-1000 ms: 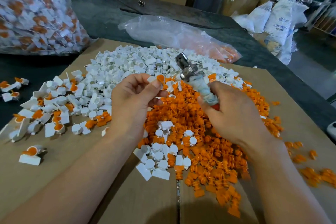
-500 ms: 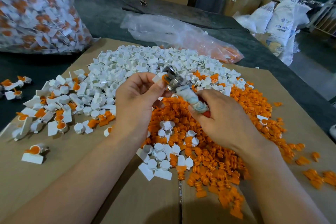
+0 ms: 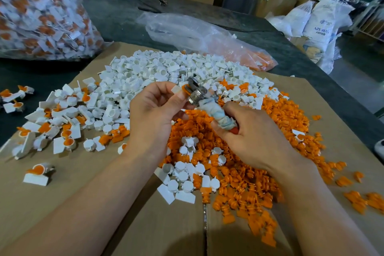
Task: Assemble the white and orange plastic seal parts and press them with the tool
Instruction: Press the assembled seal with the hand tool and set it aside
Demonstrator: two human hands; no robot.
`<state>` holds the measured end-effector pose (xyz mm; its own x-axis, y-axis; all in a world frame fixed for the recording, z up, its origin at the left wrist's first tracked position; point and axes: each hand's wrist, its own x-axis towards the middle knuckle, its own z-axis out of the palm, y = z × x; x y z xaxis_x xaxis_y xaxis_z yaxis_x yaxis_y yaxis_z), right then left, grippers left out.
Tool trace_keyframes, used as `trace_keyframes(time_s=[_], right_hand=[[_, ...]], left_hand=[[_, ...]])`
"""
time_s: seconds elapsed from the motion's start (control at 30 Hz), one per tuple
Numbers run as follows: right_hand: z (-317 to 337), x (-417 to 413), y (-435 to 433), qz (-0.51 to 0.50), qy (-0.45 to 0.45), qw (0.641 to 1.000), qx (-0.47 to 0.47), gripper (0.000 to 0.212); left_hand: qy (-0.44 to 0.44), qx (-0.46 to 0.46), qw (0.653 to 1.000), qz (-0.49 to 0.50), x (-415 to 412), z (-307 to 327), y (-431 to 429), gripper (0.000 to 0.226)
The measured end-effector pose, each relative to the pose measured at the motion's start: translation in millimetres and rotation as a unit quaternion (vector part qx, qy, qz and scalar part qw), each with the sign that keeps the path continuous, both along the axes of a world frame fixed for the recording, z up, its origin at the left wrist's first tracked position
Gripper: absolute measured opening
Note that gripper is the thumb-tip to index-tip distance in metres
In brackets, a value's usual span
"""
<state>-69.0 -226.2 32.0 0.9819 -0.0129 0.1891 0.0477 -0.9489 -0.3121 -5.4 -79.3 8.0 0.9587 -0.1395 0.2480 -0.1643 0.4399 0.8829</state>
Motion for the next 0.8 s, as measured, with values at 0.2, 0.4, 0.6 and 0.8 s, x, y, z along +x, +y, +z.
trace_keyframes(time_s=[0.2, 0.4, 0.6, 0.8], right_hand=[[-2.6, 3.5, 4.4, 0.003, 0.017, 0.999, 0.037, 0.018], [-5.4, 4.8, 5.5, 0.002, 0.025, 0.999, 0.032, 0.013], [-7.3, 5.2, 5.9, 0.005, 0.027, 0.999, 0.020, 0.013], [-8.2, 5.5, 7.8, 0.004, 0.014, 1.000, 0.009, 0.014]], left_hand=[[0.013, -0.009, 1.000, 0.000, 1.9, -1.7, 0.4, 0.022], [0.020, -0.011, 1.000, 0.002, 2.6, -1.9, 0.4, 0.023], [0.028, -0.013, 1.000, 0.006, 3.1, -2.2, 0.7, 0.023], [0.029, -0.014, 0.999, 0.003, 2.4, -1.2, 1.2, 0.021]])
